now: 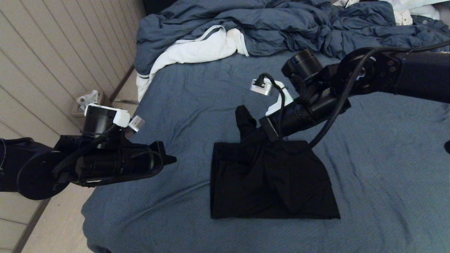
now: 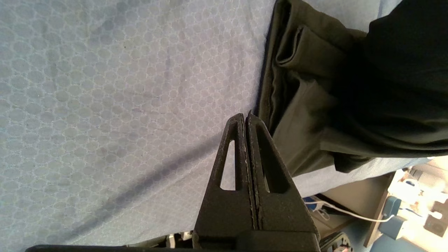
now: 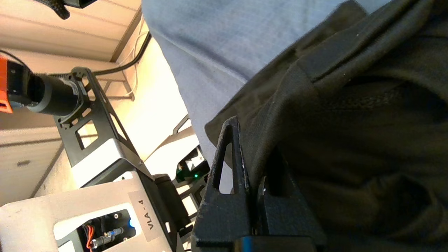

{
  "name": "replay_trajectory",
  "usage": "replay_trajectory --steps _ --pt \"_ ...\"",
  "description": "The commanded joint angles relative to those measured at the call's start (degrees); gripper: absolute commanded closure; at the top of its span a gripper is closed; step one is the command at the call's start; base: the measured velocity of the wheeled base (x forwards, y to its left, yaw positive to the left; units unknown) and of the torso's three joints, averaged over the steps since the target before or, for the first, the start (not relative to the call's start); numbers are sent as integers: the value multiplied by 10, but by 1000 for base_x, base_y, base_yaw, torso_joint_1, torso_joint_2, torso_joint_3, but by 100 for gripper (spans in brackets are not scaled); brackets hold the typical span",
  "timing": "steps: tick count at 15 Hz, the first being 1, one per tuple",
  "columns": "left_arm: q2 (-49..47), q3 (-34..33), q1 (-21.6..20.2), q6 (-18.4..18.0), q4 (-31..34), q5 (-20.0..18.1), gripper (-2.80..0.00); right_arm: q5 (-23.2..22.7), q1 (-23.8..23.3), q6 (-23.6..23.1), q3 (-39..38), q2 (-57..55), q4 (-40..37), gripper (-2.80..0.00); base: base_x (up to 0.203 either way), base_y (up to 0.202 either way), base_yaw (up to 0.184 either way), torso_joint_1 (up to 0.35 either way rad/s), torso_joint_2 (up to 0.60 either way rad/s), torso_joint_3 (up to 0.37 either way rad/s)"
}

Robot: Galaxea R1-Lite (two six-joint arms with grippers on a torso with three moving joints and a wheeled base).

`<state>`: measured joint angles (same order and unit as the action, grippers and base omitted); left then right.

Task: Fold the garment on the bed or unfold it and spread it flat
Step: Fold the black T-shirt

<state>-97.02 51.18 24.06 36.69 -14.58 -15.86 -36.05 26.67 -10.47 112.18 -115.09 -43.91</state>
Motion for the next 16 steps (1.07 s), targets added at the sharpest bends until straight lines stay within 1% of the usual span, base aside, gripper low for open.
replay_trajectory --steps 1,4,5,8,16 --pt "-6 0 0 2 -1 0 0 -3 10 -1 0 -14 11 0 0 0 0 0 0 0" --pt "-6 2 0 1 -1 0 0 -3 25 1 0 -28 21 0 0 0 0 0 0 0" --pt "-6 2 0 1 -1 0 0 -2 32 2 -1 -36 25 -280 0 0 0 0 0 0" --pt "-6 1 0 1 -1 -1 0 0 37 -1 0 -42 39 -280 0 0 0 0 0 0" --pt "-5 0 0 2 -1 -1 0 5 52 2 0 -42 37 -280 0 0 0 0 0 0"
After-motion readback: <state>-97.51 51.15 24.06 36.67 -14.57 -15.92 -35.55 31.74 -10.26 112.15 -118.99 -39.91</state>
